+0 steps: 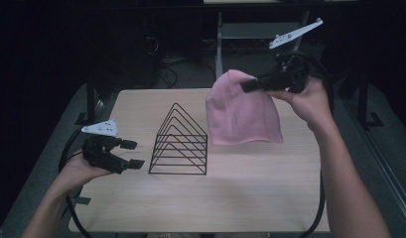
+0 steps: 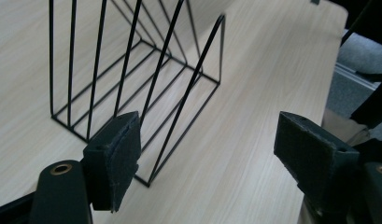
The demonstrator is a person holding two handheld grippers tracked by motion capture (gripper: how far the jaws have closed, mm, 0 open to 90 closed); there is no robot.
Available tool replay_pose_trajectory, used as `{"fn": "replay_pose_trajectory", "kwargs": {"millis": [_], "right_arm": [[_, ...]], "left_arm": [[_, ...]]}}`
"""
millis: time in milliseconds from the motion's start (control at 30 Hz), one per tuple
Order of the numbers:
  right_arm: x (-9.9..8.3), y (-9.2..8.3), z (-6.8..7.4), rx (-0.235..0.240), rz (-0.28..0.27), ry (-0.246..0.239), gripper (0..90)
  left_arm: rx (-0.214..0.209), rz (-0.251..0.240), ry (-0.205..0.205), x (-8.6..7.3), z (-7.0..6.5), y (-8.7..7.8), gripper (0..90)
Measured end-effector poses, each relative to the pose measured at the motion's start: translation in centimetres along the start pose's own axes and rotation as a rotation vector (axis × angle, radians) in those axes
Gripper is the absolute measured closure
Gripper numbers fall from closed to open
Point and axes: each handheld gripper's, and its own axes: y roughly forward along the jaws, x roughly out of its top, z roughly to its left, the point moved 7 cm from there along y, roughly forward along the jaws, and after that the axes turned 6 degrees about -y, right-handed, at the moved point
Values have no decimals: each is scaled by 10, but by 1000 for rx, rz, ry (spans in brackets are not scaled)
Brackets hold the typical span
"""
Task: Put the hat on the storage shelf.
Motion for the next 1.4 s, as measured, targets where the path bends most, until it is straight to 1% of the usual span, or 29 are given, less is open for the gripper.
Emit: {"fn": "replay_pose_trajectory", "kwargs": {"millis": [33, 233, 300, 367, 400, 533, 600, 767, 833, 933, 1000, 1200, 1267, 1367, 1400], "right_arm": [[4, 0, 2, 3, -1, -6, 794], [24, 5, 12, 20, -7, -46, 793], [31, 7, 16, 21, -14, -67, 793], [38, 9, 20, 34, -29, -80, 792], [41, 10, 23, 43, -35, -82, 792], [51, 16, 29, 65, -36, -96, 791], [56, 20, 32, 76, -36, -104, 791], [65, 27, 39, 92, -44, -111, 791], [68, 31, 43, 98, -38, -125, 791], [74, 37, 47, 116, -32, -136, 790], [79, 41, 51, 129, -26, -141, 791], [91, 50, 57, 150, -31, -172, 790], [96, 54, 58, 157, -34, -185, 790], [101, 59, 61, 163, -38, -192, 791], [102, 61, 63, 166, -37, -194, 790]], "left_arm": [[0, 2, 8, 2, 0, -1, 233], [-16, -8, 20, 14, -2, -7, 233], [-36, -4, 27, 17, -4, -7, 245], [-53, -7, 31, 20, -5, -8, 249], [-60, -11, 27, 22, -5, -9, 249], [-63, -5, 41, 26, -7, -9, 250], [-56, 1, 51, 29, -8, -9, 250], [-61, -7, 55, 37, -8, -14, 256], [-60, -4, 60, 40, -8, -14, 256], [-69, 8, 78, 45, -10, -14, 271], [-70, 13, 76, 48, -10, -12, 272], [-95, 7, 75, 56, -12, -12, 274], [-95, 14, 81, 58, -11, -12, 283], [-94, 22, 86, 60, -11, -11, 286], [-95, 18, 82, 60, -11, -11, 295]]}}
